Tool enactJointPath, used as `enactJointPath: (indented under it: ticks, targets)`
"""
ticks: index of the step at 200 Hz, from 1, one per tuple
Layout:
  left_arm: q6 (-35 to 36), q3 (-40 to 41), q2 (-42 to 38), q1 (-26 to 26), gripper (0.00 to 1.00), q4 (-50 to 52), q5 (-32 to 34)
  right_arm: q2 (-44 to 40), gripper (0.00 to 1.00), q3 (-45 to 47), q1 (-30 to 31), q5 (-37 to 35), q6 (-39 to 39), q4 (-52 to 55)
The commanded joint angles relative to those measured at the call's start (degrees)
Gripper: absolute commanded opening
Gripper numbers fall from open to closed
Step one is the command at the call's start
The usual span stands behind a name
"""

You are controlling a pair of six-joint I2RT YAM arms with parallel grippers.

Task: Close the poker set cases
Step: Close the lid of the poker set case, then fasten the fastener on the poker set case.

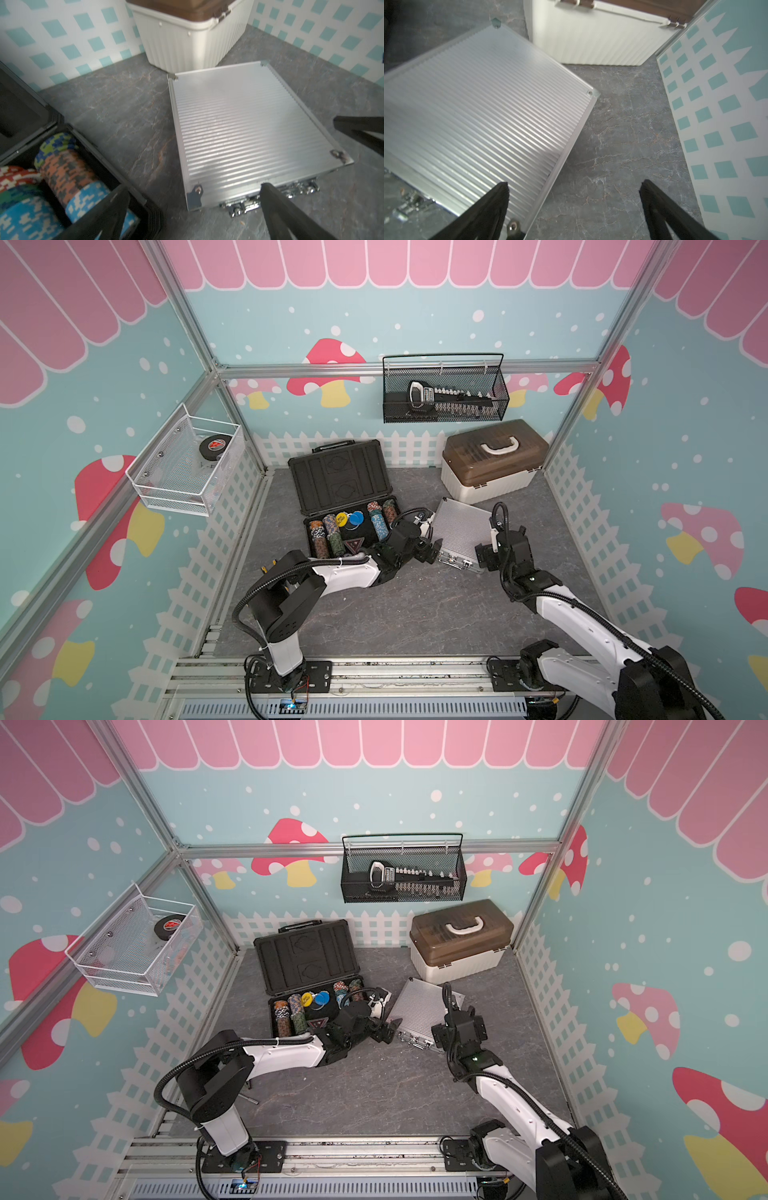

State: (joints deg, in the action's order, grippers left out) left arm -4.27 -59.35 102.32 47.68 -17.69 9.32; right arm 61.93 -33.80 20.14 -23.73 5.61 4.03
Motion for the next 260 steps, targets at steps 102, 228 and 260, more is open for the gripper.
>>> enactJointPath:
  ticks: [102,228,260]
  targets:
    - [-0.39,-14.65,9.13,-4.32,0.99,15.07,-3.08,10.20,0.99,-14.93,-2.13,18.43,-4.78,10.16]
    - [-4.22,-18.96,15.24,-5.73,0.98,21.22,-5.20,8.47,0.97,-5.80,4.53,26.89,-25.61,6.01]
    - [-4.52,-18.80,15.94,-5.83,0.98,20.78,-5.59,9.02,0.97,-4.74,6.16,26.89,-27.25,3.59]
